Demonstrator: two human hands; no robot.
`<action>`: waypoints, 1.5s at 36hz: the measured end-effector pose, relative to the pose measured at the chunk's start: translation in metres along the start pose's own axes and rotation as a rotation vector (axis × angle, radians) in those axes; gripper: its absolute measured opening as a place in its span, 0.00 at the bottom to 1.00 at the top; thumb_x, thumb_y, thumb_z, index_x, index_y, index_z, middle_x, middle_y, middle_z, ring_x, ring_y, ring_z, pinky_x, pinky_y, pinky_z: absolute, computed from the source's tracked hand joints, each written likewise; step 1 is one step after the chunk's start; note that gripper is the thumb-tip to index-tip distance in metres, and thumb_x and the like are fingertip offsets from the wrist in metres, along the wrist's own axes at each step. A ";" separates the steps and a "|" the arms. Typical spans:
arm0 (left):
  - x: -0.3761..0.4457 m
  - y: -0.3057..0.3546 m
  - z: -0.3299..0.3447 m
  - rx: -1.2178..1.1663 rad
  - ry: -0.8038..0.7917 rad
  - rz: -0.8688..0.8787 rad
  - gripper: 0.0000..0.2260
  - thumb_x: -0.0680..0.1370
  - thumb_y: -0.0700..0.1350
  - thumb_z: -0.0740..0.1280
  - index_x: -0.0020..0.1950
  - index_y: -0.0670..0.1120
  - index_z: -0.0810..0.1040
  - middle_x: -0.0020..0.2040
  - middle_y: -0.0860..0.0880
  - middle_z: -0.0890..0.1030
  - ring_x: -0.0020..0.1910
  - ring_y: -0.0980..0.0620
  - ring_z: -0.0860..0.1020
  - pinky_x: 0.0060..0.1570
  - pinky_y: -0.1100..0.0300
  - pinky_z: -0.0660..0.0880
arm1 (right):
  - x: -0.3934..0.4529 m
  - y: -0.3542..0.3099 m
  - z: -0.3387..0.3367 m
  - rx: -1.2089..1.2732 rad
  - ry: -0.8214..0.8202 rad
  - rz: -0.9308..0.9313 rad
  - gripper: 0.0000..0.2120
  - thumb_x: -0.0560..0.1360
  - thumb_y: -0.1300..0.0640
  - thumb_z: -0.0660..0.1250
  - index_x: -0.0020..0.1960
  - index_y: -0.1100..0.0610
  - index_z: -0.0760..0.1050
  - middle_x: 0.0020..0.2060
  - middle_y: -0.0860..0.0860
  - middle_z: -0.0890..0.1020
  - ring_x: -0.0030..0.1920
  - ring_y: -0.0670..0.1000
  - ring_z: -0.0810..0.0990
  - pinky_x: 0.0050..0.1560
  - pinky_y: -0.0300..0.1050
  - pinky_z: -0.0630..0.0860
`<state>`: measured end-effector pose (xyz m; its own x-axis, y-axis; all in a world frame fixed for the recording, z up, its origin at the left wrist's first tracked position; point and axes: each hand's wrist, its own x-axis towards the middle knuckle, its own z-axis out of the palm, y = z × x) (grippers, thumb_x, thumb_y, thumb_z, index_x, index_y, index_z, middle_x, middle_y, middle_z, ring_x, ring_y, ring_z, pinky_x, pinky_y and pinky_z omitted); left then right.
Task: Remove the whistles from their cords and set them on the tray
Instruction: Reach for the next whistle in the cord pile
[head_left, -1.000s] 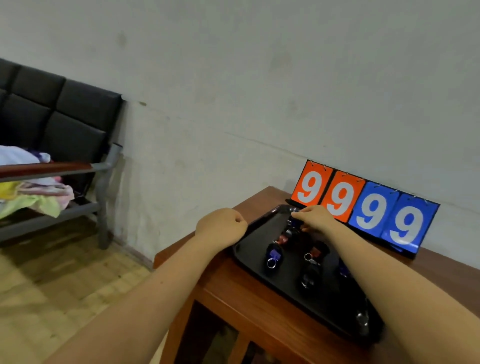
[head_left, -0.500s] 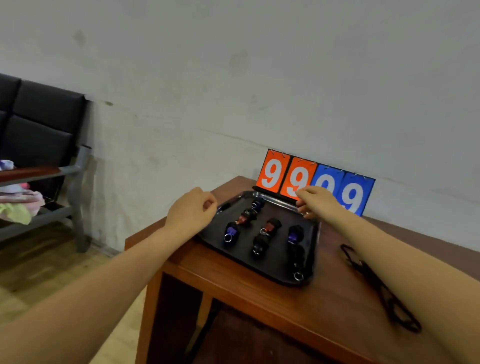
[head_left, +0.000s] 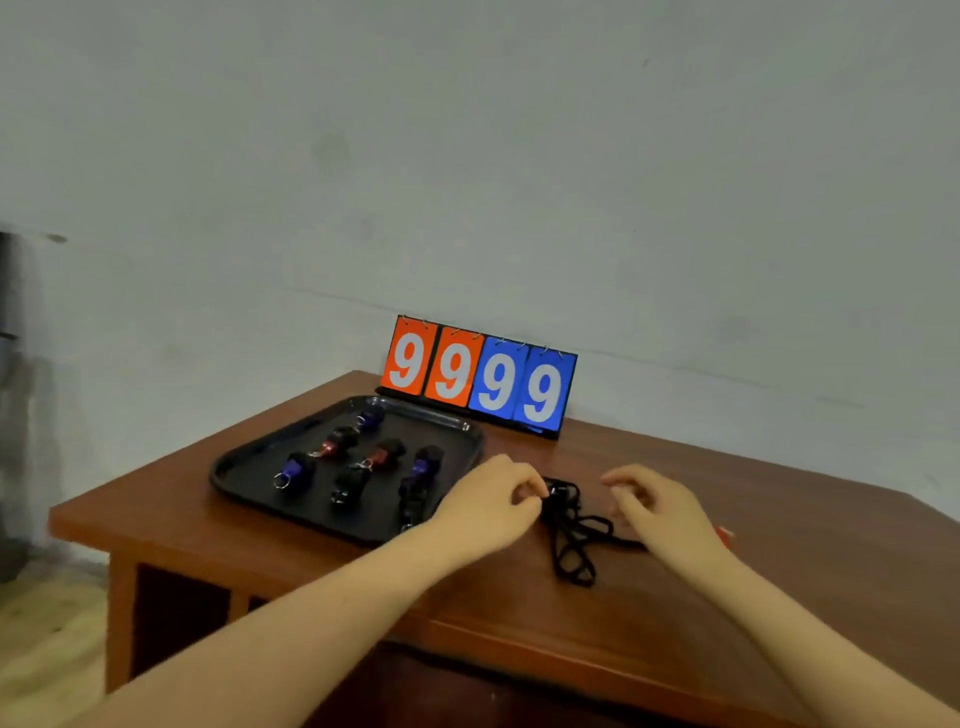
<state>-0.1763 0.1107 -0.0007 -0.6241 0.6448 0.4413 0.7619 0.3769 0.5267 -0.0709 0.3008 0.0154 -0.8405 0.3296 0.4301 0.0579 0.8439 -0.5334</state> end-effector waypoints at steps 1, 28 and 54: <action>0.005 0.002 0.011 0.000 0.001 -0.007 0.08 0.78 0.48 0.63 0.56 0.55 0.78 0.51 0.54 0.74 0.48 0.57 0.74 0.55 0.59 0.74 | -0.004 0.009 -0.003 0.000 0.002 0.006 0.10 0.79 0.57 0.61 0.51 0.43 0.76 0.41 0.45 0.82 0.44 0.45 0.81 0.44 0.39 0.76; 0.108 -0.037 0.053 -0.132 -0.253 -0.202 0.10 0.75 0.57 0.69 0.51 0.53 0.81 0.49 0.57 0.80 0.50 0.60 0.77 0.49 0.66 0.71 | 0.075 0.091 0.027 0.049 -0.199 -0.018 0.09 0.78 0.53 0.62 0.49 0.51 0.81 0.45 0.42 0.81 0.47 0.43 0.78 0.47 0.34 0.71; 0.101 -0.003 0.044 -0.316 -0.008 -0.080 0.08 0.80 0.49 0.63 0.48 0.48 0.79 0.42 0.53 0.79 0.43 0.56 0.77 0.45 0.65 0.71 | 0.058 0.054 0.022 0.526 -0.032 -0.045 0.14 0.79 0.47 0.61 0.43 0.53 0.79 0.33 0.45 0.78 0.35 0.42 0.75 0.38 0.40 0.72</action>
<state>-0.2338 0.2042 0.0102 -0.6775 0.6271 0.3843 0.6183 0.2027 0.7594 -0.1287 0.3564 -0.0045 -0.8525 0.2777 0.4429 -0.2499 0.5276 -0.8119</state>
